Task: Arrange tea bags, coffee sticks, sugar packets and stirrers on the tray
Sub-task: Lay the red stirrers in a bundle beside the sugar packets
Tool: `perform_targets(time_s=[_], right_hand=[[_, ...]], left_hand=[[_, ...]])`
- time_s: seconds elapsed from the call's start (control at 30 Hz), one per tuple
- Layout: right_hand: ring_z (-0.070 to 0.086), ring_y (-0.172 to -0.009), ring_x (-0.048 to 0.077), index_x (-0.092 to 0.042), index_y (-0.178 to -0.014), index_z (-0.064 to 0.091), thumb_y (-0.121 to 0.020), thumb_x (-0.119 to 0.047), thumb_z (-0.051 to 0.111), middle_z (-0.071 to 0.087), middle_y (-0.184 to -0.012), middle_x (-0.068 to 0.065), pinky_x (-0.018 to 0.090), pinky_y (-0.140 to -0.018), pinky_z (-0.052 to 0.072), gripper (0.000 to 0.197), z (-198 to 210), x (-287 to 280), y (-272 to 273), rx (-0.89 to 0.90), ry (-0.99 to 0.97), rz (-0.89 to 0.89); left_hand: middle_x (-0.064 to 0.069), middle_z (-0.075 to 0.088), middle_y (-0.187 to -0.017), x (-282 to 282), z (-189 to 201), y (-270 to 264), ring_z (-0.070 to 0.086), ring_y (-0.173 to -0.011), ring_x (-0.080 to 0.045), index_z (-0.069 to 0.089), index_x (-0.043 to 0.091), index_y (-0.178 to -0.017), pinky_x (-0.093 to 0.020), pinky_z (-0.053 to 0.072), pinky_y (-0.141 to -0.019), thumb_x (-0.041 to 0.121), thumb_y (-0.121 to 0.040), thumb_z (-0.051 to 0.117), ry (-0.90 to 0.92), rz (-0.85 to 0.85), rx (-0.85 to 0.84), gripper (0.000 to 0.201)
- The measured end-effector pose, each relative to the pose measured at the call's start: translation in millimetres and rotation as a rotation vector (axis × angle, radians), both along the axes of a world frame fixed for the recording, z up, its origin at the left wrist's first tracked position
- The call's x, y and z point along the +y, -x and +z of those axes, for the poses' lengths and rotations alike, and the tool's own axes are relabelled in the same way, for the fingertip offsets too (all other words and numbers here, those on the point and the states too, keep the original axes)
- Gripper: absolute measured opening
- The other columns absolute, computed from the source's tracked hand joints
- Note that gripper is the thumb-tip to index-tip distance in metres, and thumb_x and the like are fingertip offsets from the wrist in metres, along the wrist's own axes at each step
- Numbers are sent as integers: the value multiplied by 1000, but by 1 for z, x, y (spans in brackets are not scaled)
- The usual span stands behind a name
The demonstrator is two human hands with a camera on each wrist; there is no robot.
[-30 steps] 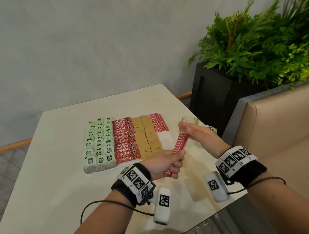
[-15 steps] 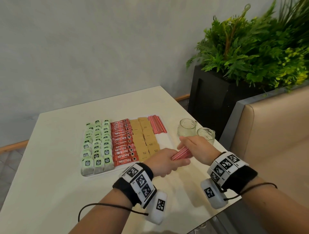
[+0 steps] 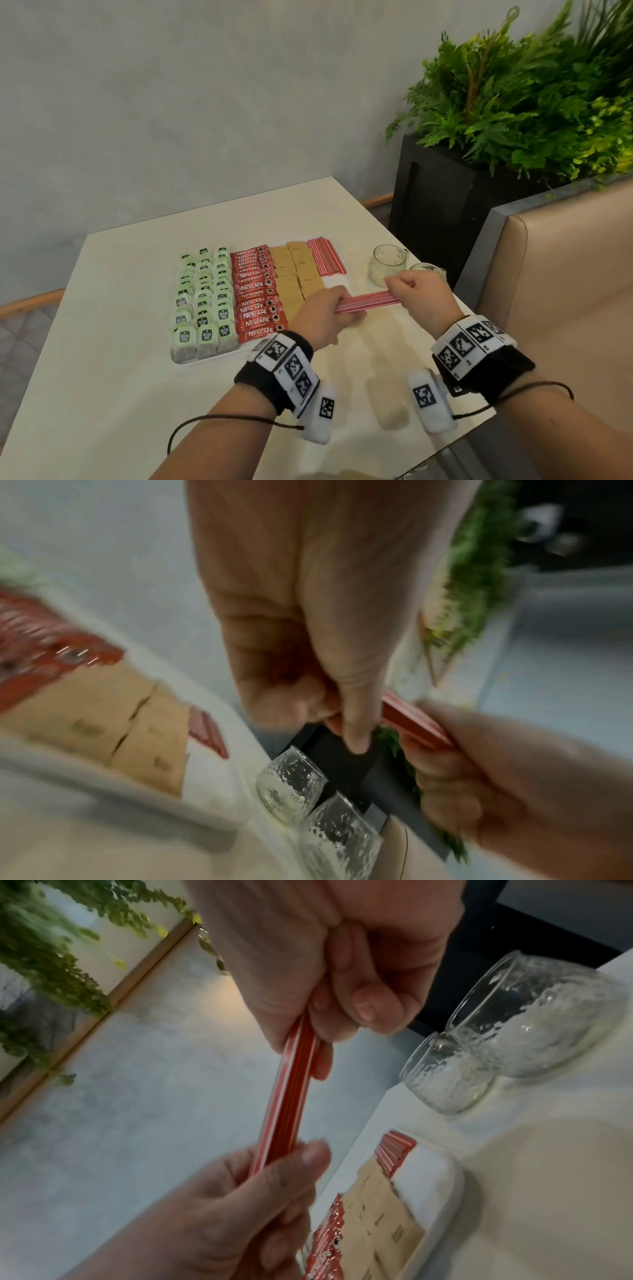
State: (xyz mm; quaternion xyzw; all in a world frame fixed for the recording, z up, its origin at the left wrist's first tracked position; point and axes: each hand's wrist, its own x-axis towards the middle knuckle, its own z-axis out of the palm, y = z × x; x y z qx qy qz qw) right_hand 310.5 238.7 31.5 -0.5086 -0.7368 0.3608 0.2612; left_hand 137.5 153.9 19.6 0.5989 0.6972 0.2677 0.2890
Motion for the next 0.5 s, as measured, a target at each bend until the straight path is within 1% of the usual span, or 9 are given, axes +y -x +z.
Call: perform_targets(time_s=[0.07, 0.13, 0.17, 0.23, 0.3, 0.37, 0.4, 0.43, 0.5], right_hand=[[37, -52, 13, 1, -61, 50, -92, -30, 56, 40, -56, 7, 29, -54, 31, 45, 1, 1, -4, -18, -33, -31], [34, -50, 12, -8, -56, 45, -92, -28, 56, 37, -53, 4, 29, -52, 28, 43, 0, -1, -5, -39, -64, -27], [33, -49, 12, -10, -55, 43, -92, -27, 56, 35, -52, 3, 29, -52, 28, 43, 0, -2, -3, -49, -75, -18], [32, -49, 13, -12, -53, 41, -91, -26, 57, 34, -50, 1, 30, -52, 28, 44, -3, -7, 2, -56, -87, 11], [33, -49, 13, -12, -51, 41, -90, -25, 57, 34, -49, 0, 30, -52, 29, 44, -5, -12, 10, -58, -115, 29], [35, -49, 13, -8, -52, 45, -89, -26, 58, 38, -50, 2, 29, -51, 30, 42, -6, -13, 15, -55, -154, 27], [37, -50, 13, -5, -54, 48, -88, -26, 59, 41, -50, 3, 29, -52, 32, 41, -5, -12, 15, -63, -167, 36], [38, -50, 13, -4, -57, 51, -88, -27, 59, 44, -51, 3, 30, -53, 34, 40, -5, -8, 14, -77, -172, 56], [40, -49, 12, -1, -61, 53, -88, -27, 60, 46, -52, 2, 29, -54, 38, 39, -2, 0, 10, -111, -136, 97]], left_hand=[[-5, 63, -85, -4, -2, 4, 65, -62, -11, 58, 7, -103, -27, 59, -61, 12, -98, 56, 135, 210, -521, 8], [-15, 68, -96, -6, 3, 5, 71, -73, -20, 55, -2, -111, -34, 62, -63, 2, -101, 44, 199, 416, -1028, 15], [-20, 68, -104, -5, 6, 6, 72, -79, -26, 54, -4, -115, -35, 61, -59, 2, -102, 42, 204, 485, -1205, 18], [-27, 64, -117, -1, 11, 4, 69, -90, -34, 52, -6, -120, -40, 60, -58, 13, -105, 41, 212, 523, -1371, 26], [-24, 67, -115, 3, 11, -1, 68, -97, -35, 56, -3, -118, -47, 60, -72, 28, -106, 37, 228, 526, -1342, 38], [-19, 69, -111, 5, 10, -7, 67, -104, -33, 61, 0, -115, -47, 56, -90, 36, -105, 40, 240, 518, -1225, 43], [-18, 69, -111, 4, 9, -8, 67, -106, -32, 63, 1, -114, -45, 54, -95, 40, -102, 45, 252, 489, -1164, 44], [-16, 69, -112, 3, 6, -9, 68, -106, -29, 64, 3, -115, -43, 54, -97, 44, -99, 51, 270, 421, -1082, 46], [-6, 70, -114, -2, 3, -6, 69, -104, -18, 64, 10, -120, -36, 54, -97, 52, -88, 64, 328, 142, -769, 52]])
